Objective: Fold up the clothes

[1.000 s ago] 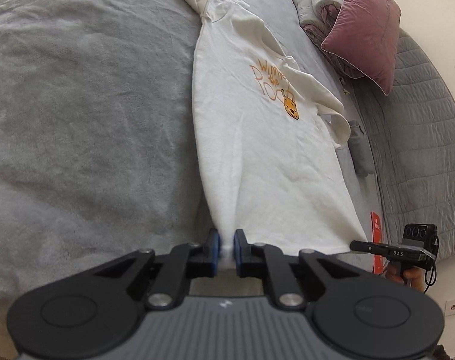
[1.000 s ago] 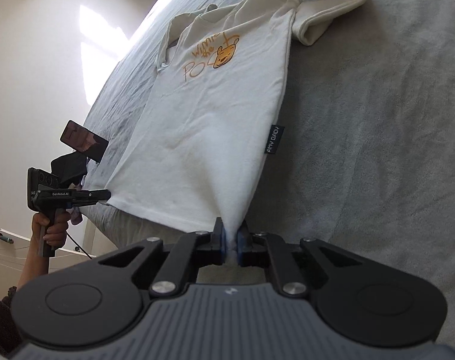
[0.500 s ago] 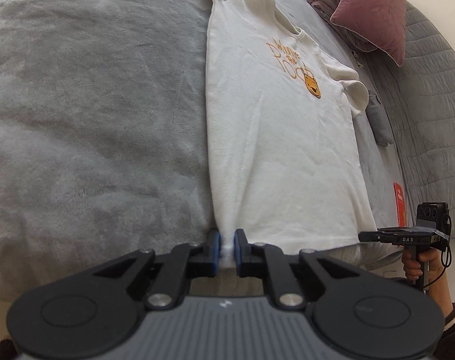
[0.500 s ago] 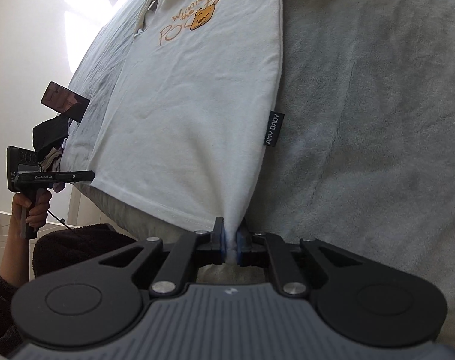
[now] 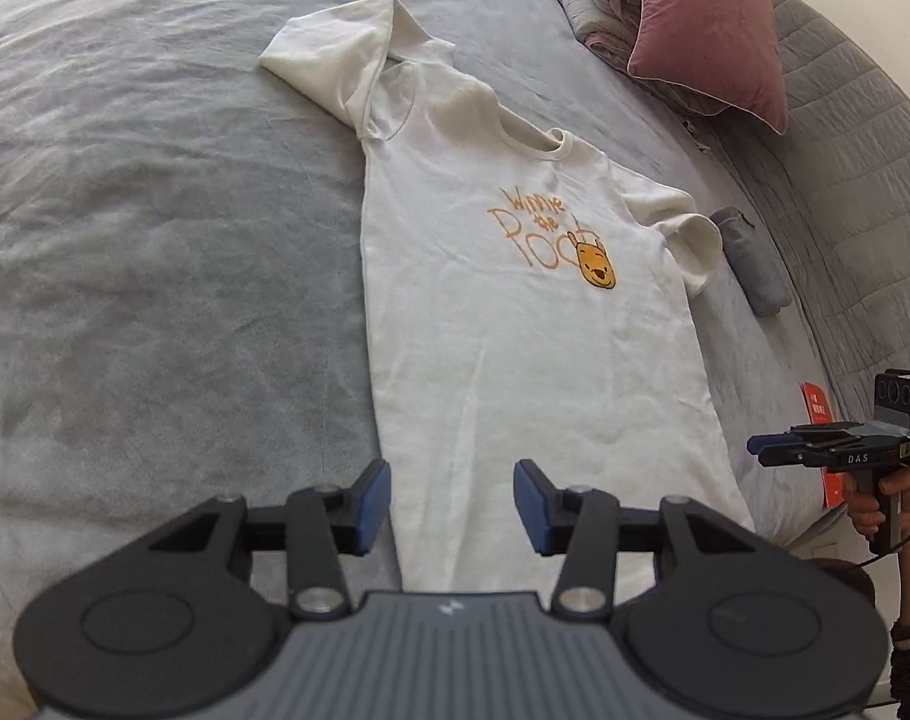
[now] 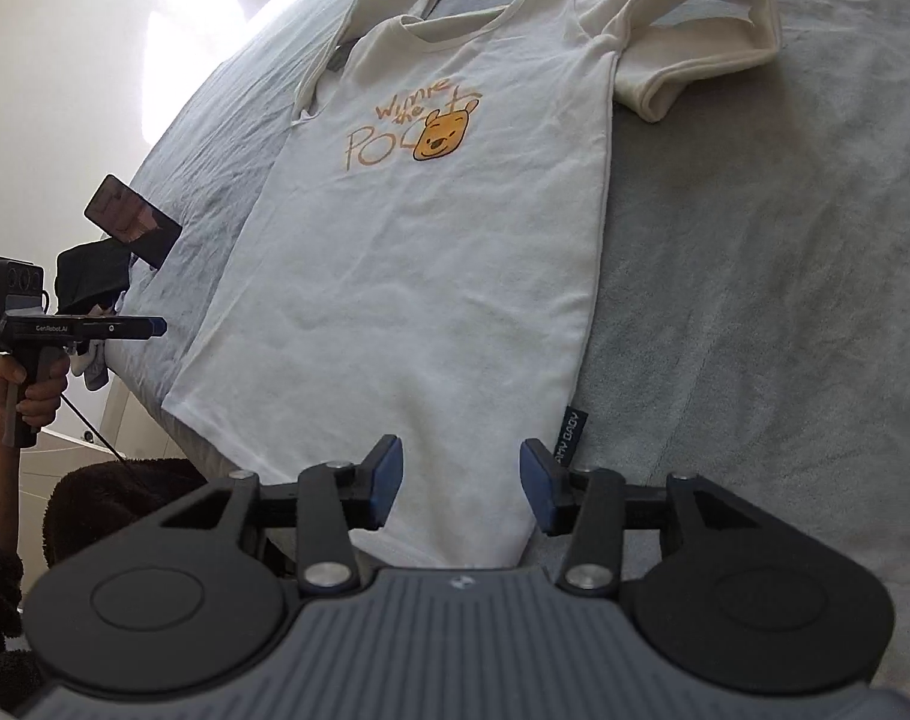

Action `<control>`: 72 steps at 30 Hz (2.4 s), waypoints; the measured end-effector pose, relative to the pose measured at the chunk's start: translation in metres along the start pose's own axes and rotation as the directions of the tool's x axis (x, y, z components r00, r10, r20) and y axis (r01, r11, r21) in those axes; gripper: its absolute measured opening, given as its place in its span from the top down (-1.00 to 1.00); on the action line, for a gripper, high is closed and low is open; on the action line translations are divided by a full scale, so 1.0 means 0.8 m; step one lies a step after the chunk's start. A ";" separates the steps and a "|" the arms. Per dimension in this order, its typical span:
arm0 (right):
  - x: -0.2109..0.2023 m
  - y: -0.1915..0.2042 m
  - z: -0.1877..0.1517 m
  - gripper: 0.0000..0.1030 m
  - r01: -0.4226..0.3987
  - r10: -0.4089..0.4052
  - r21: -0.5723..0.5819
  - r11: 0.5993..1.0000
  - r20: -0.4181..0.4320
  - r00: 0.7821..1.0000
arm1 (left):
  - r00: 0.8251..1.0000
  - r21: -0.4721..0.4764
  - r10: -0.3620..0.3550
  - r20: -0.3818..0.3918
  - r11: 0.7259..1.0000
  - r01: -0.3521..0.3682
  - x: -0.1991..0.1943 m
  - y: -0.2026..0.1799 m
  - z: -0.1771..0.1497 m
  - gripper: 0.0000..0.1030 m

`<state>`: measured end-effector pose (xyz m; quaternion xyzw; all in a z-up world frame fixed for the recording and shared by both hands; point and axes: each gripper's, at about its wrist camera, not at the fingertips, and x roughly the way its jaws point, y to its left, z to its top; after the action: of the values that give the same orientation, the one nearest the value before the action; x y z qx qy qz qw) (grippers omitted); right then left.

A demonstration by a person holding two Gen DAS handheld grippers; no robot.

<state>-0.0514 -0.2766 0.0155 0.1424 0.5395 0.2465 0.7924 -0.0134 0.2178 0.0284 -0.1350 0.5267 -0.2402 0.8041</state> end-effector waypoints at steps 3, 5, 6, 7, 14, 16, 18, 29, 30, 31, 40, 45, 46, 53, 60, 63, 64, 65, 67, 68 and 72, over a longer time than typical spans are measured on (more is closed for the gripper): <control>0.001 0.002 0.037 0.07 0.023 -0.022 -0.016 1.000 0.055 0.998 | 0.998 0.036 0.040 0.058 0.998 -0.042 0.018 -0.011 0.041 0.00; 0.005 0.002 0.062 0.07 0.051 -0.047 -0.032 0.998 0.098 0.994 | 0.992 0.061 0.069 0.104 0.995 -0.075 0.036 -0.019 0.068 0.00; 0.009 0.001 0.075 0.07 0.070 -0.064 -0.044 0.997 0.120 0.991 | 0.989 0.068 0.080 0.123 0.994 -0.089 0.045 -0.022 0.080 0.00; 0.015 0.001 0.089 0.07 0.094 -0.084 -0.062 0.994 0.141 0.986 | 0.986 0.070 0.092 0.138 0.992 -0.102 0.057 -0.024 0.093 0.00; 0.071 -0.004 0.183 0.07 0.204 -0.159 -0.183 0.962 0.230 0.960 | 0.963 0.131 0.145 0.226 0.975 -0.177 0.129 -0.036 0.181 0.00; 0.085 -0.003 0.209 0.07 0.221 -0.164 -0.218 0.951 0.250 0.954 | 0.958 0.147 0.158 0.238 0.970 -0.196 0.147 -0.034 0.206 0.00; 0.099 -0.003 0.237 0.07 0.261 -0.184 -0.247 0.933 0.295 0.938 | 0.952 0.158 0.172 0.254 0.964 -0.216 0.165 -0.032 0.231 -0.01; 0.188 -0.031 0.319 0.07 0.442 -0.322 -0.251 0.861 0.403 0.857 | 0.939 0.209 0.210 0.274 0.940 -0.271 0.225 -0.018 0.322 -0.01; 0.193 -0.036 0.318 0.07 0.433 -0.315 -0.243 0.868 0.404 0.859 | 0.941 0.208 0.206 0.268 0.941 -0.265 0.228 -0.016 0.327 -0.01; 0.197 -0.040 0.315 0.07 0.431 -0.313 -0.239 0.870 0.408 0.858 | 0.948 0.205 0.194 0.251 0.947 -0.248 0.232 -0.013 0.332 -0.01; 0.202 -0.051 0.300 0.18 0.413 -0.253 -0.273 0.869 0.472 0.845 | 0.994 0.170 0.010 0.111 0.985 -0.029 0.238 0.011 0.349 0.03; 0.194 -0.062 0.301 0.74 0.323 -0.183 -0.245 0.914 0.461 0.868 | 0.996 0.131 -0.023 0.092 0.991 0.011 0.248 0.009 0.344 0.39; 0.193 -0.064 0.302 0.82 0.312 -0.177 -0.235 0.921 0.462 0.869 | 0.994 0.127 -0.026 0.104 0.992 0.013 0.248 0.008 0.341 0.69; 0.183 -0.042 0.295 0.92 0.374 -0.203 -0.239 0.896 0.530 0.824 | 0.927 0.126 0.027 0.374 0.989 -0.080 0.235 -0.010 0.292 0.89; 0.186 -0.022 0.288 0.94 0.490 -0.273 -0.231 0.840 0.600 0.752 | 0.865 0.142 0.159 0.475 0.957 -0.254 0.269 -0.016 0.271 0.88; 0.209 -0.029 0.291 0.94 0.522 -0.324 -0.246 0.817 0.554 0.767 | 0.864 0.168 0.203 0.460 0.936 -0.310 0.280 -0.022 0.278 0.84; 0.215 -0.032 0.292 0.92 0.522 -0.332 -0.248 0.816 0.539 0.774 | 0.864 0.171 0.211 0.457 0.933 -0.318 0.280 -0.024 0.280 0.80; 0.217 -0.034 0.292 0.91 0.522 -0.336 -0.249 0.816 0.531 0.778 | 0.865 0.174 0.217 0.453 0.930 -0.325 0.279 -0.025 0.283 0.79; 0.215 -0.035 0.292 0.90 0.519 -0.334 -0.247 0.818 0.530 0.779 | 0.856 0.164 0.227 0.465 0.928 -0.335 0.271 -0.031 0.279 0.74; 0.213 -0.037 0.293 0.90 0.509 -0.328 -0.240 0.827 0.530 0.782 | 0.848 0.155 0.232 0.477 0.927 -0.341 0.265 -0.036 0.275 0.72; 0.198 -0.044 0.296 0.79 0.445 -0.288 -0.196 0.874 0.528 0.799 | 0.845 0.156 0.206 0.494 0.935 -0.319 0.245 -0.060 0.266 0.80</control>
<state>0.2229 -0.2101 -0.0372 -0.0354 0.2960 0.1244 0.9464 0.2334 0.0657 -0.0154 -0.0206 0.2977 -0.1470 0.9430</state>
